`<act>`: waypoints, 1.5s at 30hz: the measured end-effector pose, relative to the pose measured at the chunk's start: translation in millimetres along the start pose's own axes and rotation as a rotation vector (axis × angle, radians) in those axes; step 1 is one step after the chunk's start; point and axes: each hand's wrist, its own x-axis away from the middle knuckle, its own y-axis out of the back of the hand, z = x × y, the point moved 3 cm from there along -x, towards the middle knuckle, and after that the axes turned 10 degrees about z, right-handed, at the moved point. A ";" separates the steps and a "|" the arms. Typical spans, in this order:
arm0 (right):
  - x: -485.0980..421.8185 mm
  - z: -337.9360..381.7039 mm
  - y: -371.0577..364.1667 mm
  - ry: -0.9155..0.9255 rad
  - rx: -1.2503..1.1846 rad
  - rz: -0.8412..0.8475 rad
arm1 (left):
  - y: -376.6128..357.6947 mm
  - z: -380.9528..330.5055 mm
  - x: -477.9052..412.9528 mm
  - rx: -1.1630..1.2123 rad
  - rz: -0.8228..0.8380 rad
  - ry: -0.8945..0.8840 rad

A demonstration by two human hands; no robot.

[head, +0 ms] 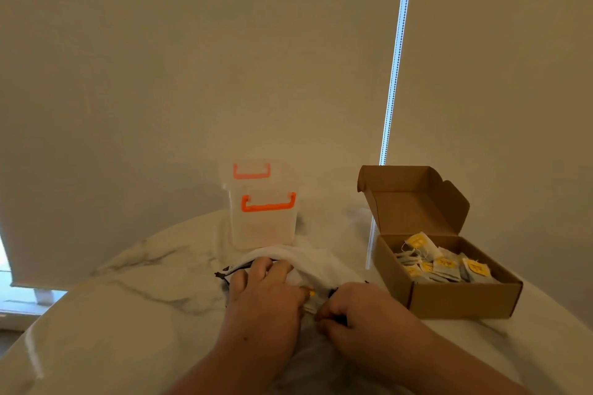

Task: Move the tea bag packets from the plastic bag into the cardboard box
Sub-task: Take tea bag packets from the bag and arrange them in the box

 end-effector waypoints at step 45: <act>45.2 -112.9 83.5 -0.348 -0.659 -0.744 | 15.2 2.6 2.9 0.291 -0.275 -0.287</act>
